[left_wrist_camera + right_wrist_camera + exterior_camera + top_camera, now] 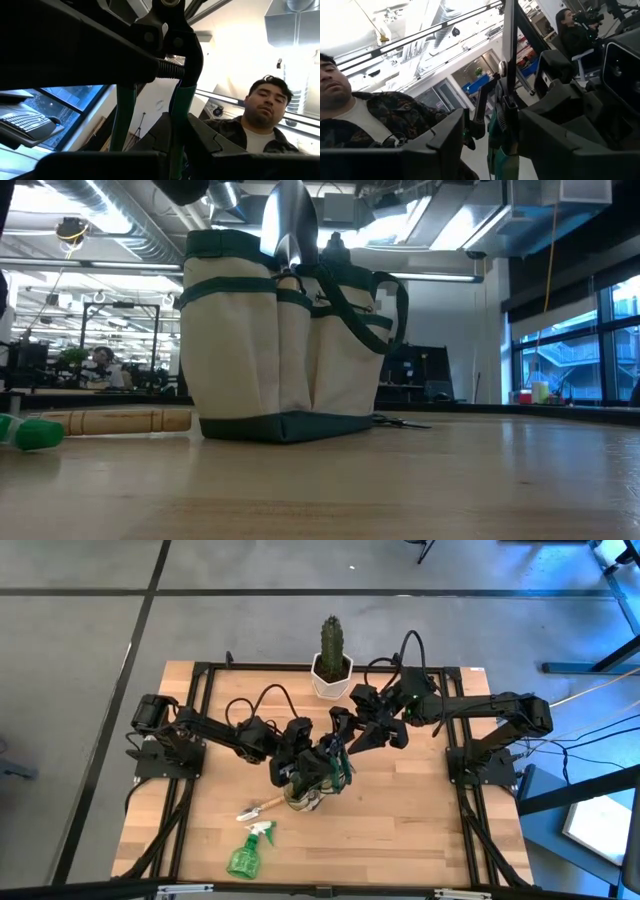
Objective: Pick & Place Garden tools in Gardening bag
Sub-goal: Put the left green fruit pruner into the green gardening bag
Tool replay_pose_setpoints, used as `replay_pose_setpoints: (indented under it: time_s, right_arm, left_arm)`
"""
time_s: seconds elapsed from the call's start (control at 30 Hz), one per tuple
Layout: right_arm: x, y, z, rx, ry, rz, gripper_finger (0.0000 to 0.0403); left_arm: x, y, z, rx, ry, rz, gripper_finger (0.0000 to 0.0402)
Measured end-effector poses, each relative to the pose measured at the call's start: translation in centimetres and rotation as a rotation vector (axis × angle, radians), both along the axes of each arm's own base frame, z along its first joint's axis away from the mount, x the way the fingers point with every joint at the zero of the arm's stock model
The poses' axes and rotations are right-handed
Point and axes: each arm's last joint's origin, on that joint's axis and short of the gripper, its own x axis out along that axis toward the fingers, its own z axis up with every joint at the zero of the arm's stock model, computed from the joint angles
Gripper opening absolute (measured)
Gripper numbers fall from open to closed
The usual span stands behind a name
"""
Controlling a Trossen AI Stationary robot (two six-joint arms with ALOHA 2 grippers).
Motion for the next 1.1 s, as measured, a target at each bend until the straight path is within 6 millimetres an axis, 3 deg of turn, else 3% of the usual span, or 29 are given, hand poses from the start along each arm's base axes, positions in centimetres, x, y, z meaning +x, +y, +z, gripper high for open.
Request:
replay_pose_setpoints:
  time_s: [0.43, 1.1]
  right_arm:
    - [0.01, 0.00, -0.02, -0.001, 0.001, 0.000, 0.0154]
    - [0.14, -0.24, -0.36, -0.005, 0.034, -0.010, 0.0152]
  left_arm:
    - [0.07, 0.22, -0.05, 0.000, 0.006, 0.004, 0.0024]
    - [0.23, 0.62, -0.20, -0.018, 0.036, 0.001, 0.0024]
